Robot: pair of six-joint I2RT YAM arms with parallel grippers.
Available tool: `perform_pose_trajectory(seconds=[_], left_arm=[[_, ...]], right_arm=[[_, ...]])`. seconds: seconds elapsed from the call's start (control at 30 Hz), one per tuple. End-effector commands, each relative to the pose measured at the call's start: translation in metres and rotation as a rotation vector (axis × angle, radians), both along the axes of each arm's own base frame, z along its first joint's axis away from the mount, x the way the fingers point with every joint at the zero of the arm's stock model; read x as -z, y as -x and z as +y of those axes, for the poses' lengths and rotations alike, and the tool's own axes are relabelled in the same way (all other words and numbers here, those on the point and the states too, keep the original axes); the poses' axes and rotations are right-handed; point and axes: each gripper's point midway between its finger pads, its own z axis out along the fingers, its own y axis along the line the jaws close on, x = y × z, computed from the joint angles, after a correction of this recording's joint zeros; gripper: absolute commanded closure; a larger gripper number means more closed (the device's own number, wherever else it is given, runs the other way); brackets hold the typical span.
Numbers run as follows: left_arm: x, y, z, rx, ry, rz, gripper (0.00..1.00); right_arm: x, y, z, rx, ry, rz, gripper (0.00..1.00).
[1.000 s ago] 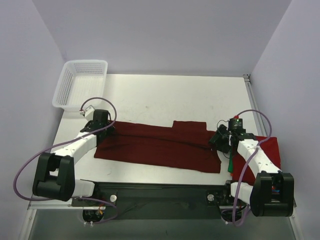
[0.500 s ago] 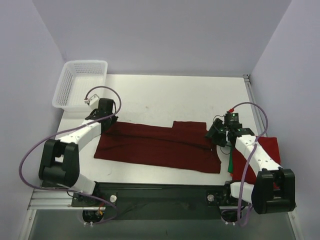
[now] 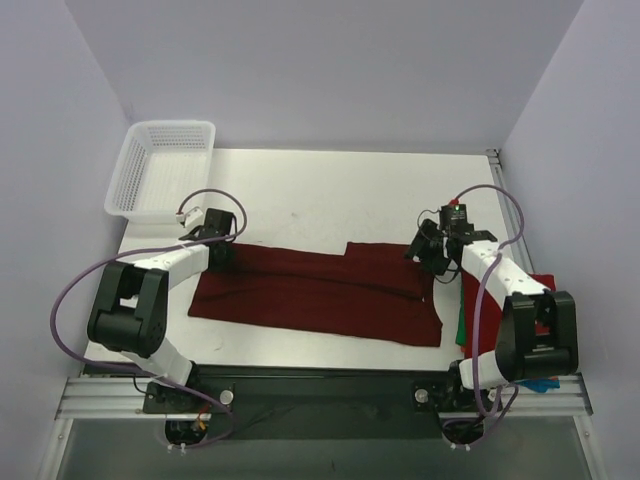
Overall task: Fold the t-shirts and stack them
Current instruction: Fold the other side of the tshirt into a rectangle
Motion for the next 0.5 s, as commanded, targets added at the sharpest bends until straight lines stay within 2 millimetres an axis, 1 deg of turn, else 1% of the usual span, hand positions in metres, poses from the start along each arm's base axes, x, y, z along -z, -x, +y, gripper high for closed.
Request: perform_pose_trajectory(seconds=[0.0,0.03,0.07,0.1,0.13,0.17,0.2,0.23,0.3,0.33,0.47], left_arm=[[-0.017,0.0,0.003,-0.014,0.015,-0.066,0.82],[-0.018,0.001,0.003,-0.01,0.02,-0.072,0.82],[-0.017,0.002,0.003,-0.006,0.022,-0.069,0.82],[-0.016,0.002,0.005,-0.007,0.02,-0.068,0.82],[-0.015,0.005,0.005,-0.004,0.021,-0.062,0.82],[-0.014,0.005,0.006,-0.005,0.023,-0.06,0.82],[-0.013,0.007,0.006,0.0,0.02,-0.057,0.82],[-0.014,0.008,0.006,0.003,0.022,-0.061,0.82],[-0.015,0.009,0.007,0.005,0.023,-0.066,0.82],[-0.017,0.009,0.007,0.006,0.027,-0.07,0.82],[-0.018,0.008,0.006,0.013,0.036,-0.077,0.82]], right_arm=[[-0.014,-0.036,-0.005,-0.002,0.042,-0.046,0.48],[-0.008,-0.042,-0.007,0.002,0.052,-0.03,0.48],[-0.015,-0.054,-0.007,0.002,0.053,-0.048,0.48],[-0.016,-0.061,-0.009,0.011,0.062,-0.052,0.48],[-0.006,-0.066,-0.011,0.012,0.073,-0.027,0.48],[-0.011,-0.077,-0.011,0.013,0.076,-0.041,0.48],[-0.007,-0.08,-0.012,0.015,0.076,-0.024,0.48],[0.005,-0.081,-0.012,0.009,0.077,0.009,0.48],[0.007,-0.089,-0.011,0.007,0.08,0.012,0.49],[0.016,-0.09,-0.011,0.004,0.083,0.033,0.49],[0.029,-0.088,-0.016,0.019,0.108,0.069,0.5]])
